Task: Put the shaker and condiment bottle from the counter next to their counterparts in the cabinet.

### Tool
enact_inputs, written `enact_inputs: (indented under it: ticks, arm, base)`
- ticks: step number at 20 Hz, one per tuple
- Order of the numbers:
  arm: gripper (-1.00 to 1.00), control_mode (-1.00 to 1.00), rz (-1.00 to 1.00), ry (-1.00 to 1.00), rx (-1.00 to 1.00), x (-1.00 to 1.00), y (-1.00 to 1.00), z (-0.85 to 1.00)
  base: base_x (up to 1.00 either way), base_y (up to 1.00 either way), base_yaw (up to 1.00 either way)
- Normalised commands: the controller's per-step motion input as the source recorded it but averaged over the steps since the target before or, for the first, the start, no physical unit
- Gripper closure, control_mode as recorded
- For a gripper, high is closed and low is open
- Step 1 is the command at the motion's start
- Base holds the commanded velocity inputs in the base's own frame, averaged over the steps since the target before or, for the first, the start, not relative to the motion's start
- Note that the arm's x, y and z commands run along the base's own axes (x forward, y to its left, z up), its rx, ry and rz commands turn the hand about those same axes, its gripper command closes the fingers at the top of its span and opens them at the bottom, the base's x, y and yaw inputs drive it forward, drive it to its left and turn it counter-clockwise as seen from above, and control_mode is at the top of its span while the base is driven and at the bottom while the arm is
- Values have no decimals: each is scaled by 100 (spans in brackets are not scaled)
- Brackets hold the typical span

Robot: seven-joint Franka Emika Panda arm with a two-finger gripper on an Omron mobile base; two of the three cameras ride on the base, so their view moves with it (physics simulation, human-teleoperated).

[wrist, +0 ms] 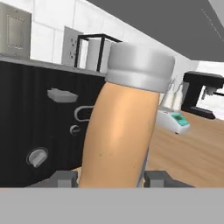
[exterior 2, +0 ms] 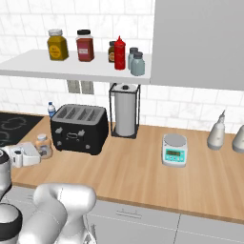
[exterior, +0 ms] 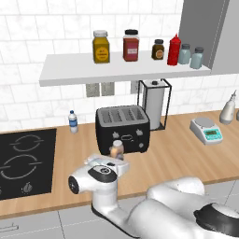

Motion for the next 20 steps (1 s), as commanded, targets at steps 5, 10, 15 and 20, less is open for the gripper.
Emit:
enact_inputs:
  ticks: [5, 10, 15, 20]
  arm:
    - [100, -100, 5, 1, 0, -61, -22, 86]
    - [100, -100, 1, 3, 0, -60, -28, 74]
    - [100, -100, 0, 0, 0, -67, -37, 75]
    - [100, -100, 0, 0, 2, -62, -38, 86]
  base:
    - [0, 0, 0]
    - [0, 0, 0]
    - [0, 0, 0]
    - [0, 0, 0]
